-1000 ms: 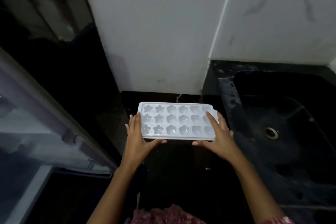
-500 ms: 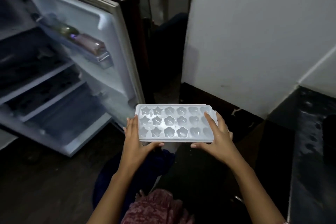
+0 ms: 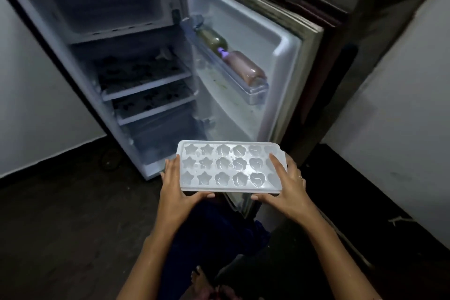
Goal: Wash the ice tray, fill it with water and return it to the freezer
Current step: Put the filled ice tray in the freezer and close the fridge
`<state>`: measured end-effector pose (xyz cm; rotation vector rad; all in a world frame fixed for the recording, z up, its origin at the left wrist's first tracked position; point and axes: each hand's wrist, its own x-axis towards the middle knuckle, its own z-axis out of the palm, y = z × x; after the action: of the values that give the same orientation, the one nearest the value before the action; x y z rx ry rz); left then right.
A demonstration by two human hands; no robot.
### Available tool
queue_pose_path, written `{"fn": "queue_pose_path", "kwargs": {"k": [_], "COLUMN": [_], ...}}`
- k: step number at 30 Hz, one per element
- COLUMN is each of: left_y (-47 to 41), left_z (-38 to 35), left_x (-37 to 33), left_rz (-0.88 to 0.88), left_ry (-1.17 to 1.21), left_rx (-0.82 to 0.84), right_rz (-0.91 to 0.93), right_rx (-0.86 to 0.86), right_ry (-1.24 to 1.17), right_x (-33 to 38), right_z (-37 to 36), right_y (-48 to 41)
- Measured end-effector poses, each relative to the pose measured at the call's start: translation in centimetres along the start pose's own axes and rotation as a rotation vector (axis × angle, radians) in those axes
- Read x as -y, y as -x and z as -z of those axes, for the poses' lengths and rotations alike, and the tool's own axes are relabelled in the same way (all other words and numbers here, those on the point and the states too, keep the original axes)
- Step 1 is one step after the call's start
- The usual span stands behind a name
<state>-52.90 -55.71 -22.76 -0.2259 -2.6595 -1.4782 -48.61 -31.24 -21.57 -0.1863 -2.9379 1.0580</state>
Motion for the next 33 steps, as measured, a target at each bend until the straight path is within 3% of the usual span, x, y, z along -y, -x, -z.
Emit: {"fn": "queue_pose_path", "kwargs": {"k": [6,19,29,33], "left_y": [-3.3,-11.5,-23.3,-28.1], "left_z": [4.0,10.2,12.8,13.2], "left_x": [3.5,7.1,10.3,11.5], "left_rz": [0.029,0.198,0.287,0.247], "left_ry": [-0.002,-0.008,0.074,0.056], "left_rx": [-0.145,-0.275,-0.367,-0.390], "right_rz": [0.115,0.269,0.285,0.285], "right_rx": [0.079,0.156,0.097,0.063], "right_ry": [-0.023,-0.064,-0.158,-0.168], "right_x": [4.1,11.9,16.3,17.7], "right_z": [-3.5,-7.7,-10.0,-10.5], "right_y": [-6.7,-18.3,-30.7,-35.7]}}
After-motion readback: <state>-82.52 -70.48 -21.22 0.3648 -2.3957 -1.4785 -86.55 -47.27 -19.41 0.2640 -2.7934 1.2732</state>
